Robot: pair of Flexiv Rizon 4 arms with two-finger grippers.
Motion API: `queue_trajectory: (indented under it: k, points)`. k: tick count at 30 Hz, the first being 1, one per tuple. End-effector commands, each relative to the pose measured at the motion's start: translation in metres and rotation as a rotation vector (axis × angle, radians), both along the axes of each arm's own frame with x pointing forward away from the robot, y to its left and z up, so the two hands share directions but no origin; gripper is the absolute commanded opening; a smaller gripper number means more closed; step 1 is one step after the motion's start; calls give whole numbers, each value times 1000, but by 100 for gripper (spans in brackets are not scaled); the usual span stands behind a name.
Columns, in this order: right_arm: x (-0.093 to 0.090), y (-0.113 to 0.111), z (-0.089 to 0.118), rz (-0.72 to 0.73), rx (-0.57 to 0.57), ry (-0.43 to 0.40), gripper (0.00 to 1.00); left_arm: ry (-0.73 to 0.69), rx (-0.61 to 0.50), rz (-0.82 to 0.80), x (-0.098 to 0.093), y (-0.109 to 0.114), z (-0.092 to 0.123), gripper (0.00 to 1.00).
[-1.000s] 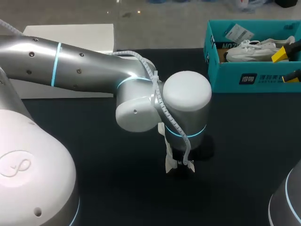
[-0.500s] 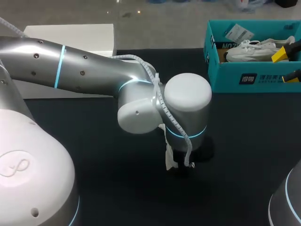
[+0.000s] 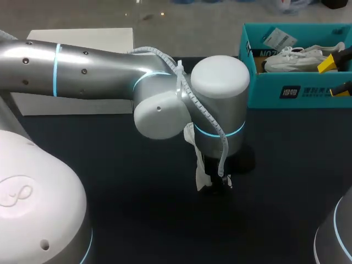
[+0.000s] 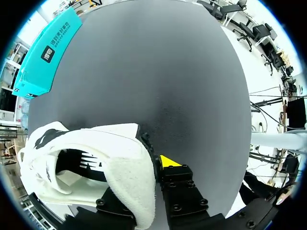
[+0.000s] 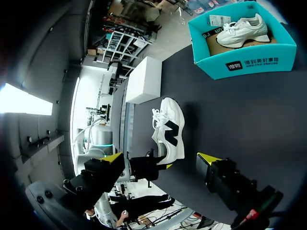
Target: Take the shoe out of the shoebox, open the shoe tongue, remove and reinsert the insole, then place the shoe into the shoebox
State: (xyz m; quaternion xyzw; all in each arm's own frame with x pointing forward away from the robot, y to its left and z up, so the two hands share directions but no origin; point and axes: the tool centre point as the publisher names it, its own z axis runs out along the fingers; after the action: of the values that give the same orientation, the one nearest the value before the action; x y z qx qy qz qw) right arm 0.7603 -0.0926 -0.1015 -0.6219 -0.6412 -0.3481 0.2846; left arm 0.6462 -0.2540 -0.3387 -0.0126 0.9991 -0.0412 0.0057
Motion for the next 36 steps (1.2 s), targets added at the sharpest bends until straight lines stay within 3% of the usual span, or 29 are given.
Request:
queue_trajectory:
  k: [1, 7, 28, 36]
  points:
    - [0, 1, 0, -1, -3, 2, 100, -6, -16, -9, -3, 9, 44, 0]
    - [0, 1, 0, -1, -3, 2, 100, -45, -25, -34, -2, 9, 80, 0]
    - [0, 1, 0, -1, -3, 2, 100, -45, -25, -34, -2, 9, 80, 0]
    - [0, 1, 0, -1, -3, 2, 100, 16, 8, -13, 5, -3, 132, 0]
